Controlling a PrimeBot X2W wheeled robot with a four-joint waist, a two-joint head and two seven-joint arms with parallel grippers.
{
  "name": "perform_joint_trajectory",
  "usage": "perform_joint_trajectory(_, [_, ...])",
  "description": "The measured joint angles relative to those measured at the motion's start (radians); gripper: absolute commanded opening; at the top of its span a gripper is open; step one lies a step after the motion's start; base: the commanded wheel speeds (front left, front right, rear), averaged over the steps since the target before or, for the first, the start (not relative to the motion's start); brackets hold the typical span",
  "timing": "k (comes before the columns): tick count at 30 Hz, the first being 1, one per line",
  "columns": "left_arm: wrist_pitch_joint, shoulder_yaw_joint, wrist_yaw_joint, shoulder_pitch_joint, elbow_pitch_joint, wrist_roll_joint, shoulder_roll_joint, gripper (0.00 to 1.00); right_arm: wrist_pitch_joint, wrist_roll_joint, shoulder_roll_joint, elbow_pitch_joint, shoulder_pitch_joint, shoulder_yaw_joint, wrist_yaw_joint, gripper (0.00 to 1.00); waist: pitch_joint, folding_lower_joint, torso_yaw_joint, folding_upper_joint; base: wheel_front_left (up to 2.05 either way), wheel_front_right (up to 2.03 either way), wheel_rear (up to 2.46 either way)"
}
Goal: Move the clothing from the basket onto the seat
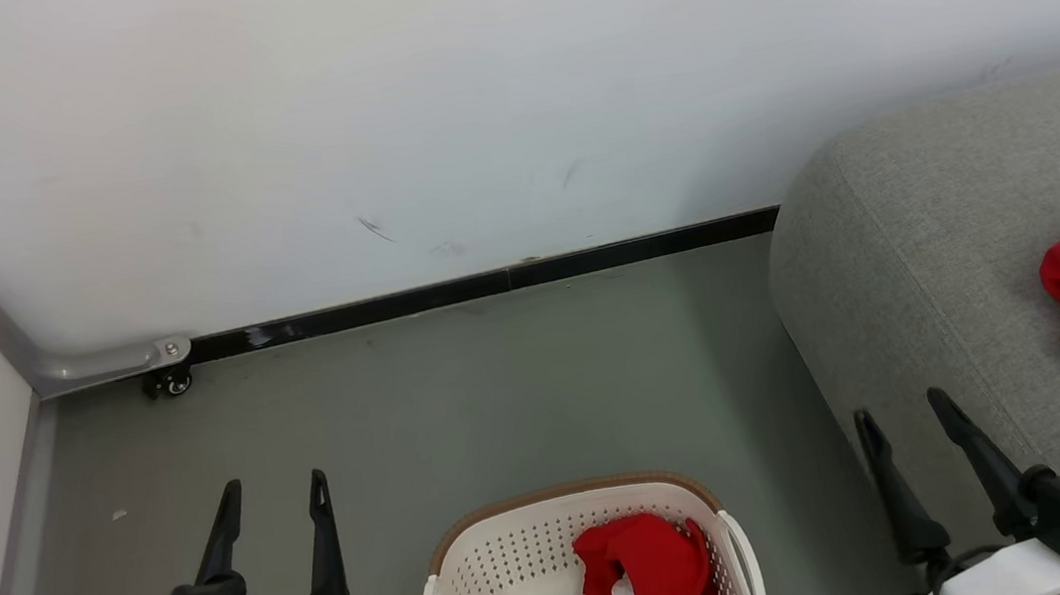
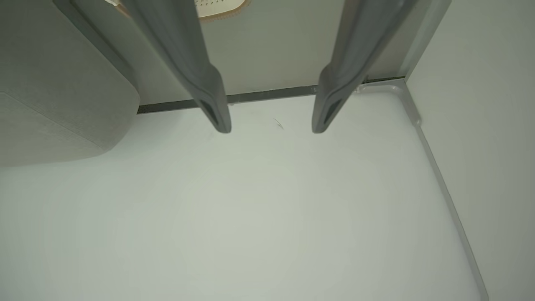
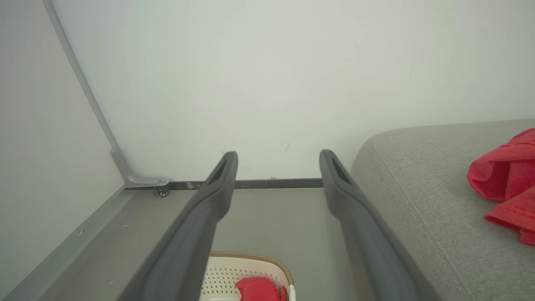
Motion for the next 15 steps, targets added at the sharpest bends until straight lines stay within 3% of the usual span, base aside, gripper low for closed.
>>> perform_joint_trajectory(15, [-0.001, -0.093, -0.086, -0.042, 0.024, 0.031, -0.021, 1.0, 0.0, -0.018, 0.003, -0.032, 0.03, -0.122, 0.0, 1.0, 0.008, 0.0, -0.042, 0.0, 0.0, 0.0, 0.0])
